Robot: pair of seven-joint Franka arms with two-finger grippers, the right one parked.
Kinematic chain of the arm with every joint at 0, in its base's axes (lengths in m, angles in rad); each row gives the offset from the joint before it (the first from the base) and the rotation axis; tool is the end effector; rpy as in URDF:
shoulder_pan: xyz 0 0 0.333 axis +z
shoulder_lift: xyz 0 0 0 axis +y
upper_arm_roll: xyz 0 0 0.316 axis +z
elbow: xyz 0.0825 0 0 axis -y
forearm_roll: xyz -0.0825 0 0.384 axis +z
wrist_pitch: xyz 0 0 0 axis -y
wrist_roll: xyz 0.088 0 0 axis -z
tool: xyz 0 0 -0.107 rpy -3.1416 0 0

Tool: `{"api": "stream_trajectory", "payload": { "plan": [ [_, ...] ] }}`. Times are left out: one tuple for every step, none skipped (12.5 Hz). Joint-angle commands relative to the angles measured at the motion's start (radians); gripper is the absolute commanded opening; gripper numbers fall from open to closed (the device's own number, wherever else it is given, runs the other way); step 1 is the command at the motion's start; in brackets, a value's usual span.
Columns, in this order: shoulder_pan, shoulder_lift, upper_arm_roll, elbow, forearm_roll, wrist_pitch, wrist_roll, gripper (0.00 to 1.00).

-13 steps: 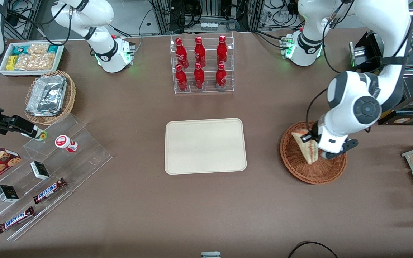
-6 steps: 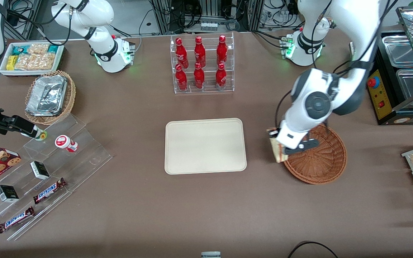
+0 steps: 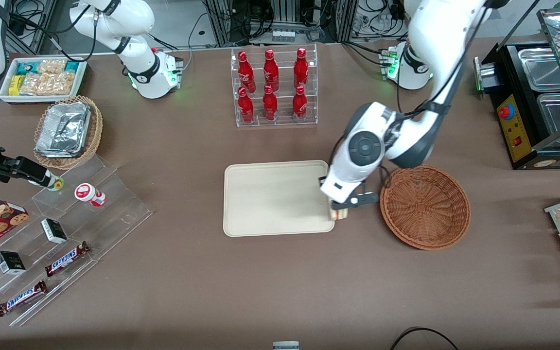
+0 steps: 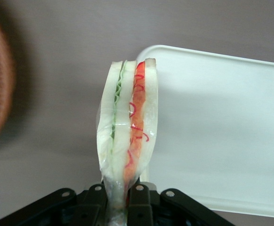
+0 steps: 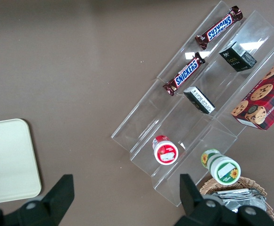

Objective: Place sandwich from basket to tray
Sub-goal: 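Carry the sandwich with the left gripper over the cream tray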

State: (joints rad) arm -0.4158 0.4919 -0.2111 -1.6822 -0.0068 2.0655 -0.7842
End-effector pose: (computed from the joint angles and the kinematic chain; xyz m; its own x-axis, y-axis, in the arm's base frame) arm 0.5434 -0.3766 0.3130 0.9736 0.1772 -0.1439 0.1796 -0.9837 0.0041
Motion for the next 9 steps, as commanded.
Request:
{"api": "stream_trajectory", "payload": {
  "plan": [
    [-0.086,0.114,0.012,0.152,0.022,-0.025,-0.073,0.0],
    [-0.109,0.138,0.012,0.177,0.021,-0.025,-0.101,0.0],
    [-0.13,0.163,0.012,0.211,0.021,-0.025,-0.122,0.0],
    [-0.142,0.195,0.012,0.251,0.018,-0.027,-0.133,0.0],
    [-0.156,0.223,0.01,0.281,0.015,-0.025,-0.156,0.0],
    [-0.176,0.253,0.012,0.314,0.016,-0.025,-0.18,0.0],
    [-0.196,0.276,0.012,0.338,0.018,-0.027,-0.188,0.0],
    [-0.204,0.286,0.012,0.348,0.016,-0.027,-0.19,0.0],
    [-0.207,0.293,0.012,0.352,0.016,-0.025,-0.193,0.0]
  ]
}}
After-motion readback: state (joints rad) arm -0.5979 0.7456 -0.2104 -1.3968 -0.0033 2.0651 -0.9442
